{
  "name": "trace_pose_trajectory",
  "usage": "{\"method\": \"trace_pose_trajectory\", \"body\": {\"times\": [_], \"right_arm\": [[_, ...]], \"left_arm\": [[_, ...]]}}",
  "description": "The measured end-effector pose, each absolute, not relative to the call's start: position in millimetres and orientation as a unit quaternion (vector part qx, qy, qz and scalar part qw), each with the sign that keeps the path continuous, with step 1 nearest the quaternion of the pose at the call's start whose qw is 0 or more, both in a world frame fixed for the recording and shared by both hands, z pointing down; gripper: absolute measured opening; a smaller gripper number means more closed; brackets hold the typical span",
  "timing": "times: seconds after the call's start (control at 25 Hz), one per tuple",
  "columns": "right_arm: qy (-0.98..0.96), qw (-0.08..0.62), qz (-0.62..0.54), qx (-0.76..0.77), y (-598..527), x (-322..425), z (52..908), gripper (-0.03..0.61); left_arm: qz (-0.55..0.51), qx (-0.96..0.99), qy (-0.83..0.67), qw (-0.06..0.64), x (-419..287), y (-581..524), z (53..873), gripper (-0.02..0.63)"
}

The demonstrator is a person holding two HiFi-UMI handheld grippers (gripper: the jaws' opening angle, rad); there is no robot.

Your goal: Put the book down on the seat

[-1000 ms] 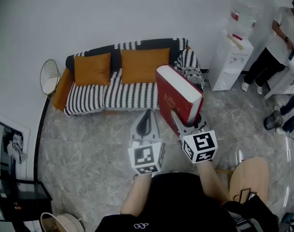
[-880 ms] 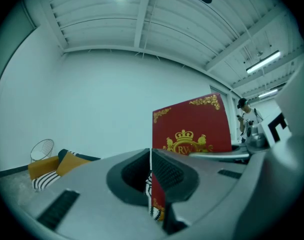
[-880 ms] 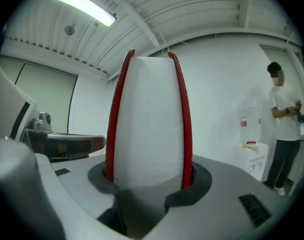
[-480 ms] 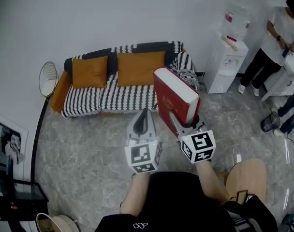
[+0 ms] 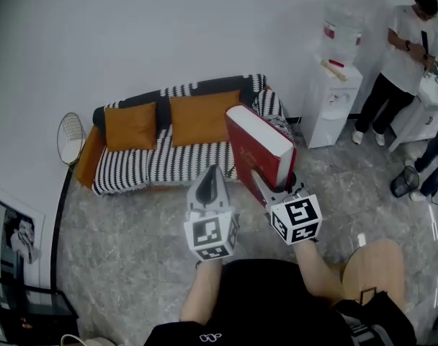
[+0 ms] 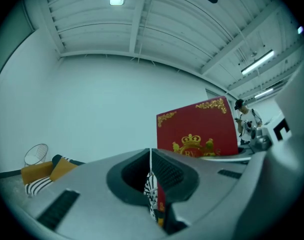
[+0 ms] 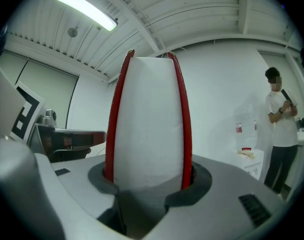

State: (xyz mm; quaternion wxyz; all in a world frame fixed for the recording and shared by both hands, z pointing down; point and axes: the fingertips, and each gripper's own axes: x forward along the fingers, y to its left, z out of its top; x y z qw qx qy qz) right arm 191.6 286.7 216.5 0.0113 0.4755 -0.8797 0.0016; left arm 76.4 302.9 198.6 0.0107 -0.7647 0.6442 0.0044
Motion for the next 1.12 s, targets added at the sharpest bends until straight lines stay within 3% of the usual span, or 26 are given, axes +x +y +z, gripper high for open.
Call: {"method": "trace_pose_trajectory", "body": {"times": [0.4,0.8,1.12], "right_arm": [[-0.861,0.029,0.017,0.507,188.1,177.5,243.8,0.229],[-0.858,0.045,0.070,0.507,54.7,105.7,263.8,0.229],[-0.878,0.080,0.051,0.468,-43.0,19.3,262.0,0.229]], "left_arm": [[0.005,-0.779,0.626,-0.017,49.9,194.6,231.3,0.020],[-0.022,-0.788,0.612,-0.064,-12.3,50.8,250.9,0.020],[0.010,-0.757,0.646,-0.100,-104.2,-41.7,262.9,0.020]]}}
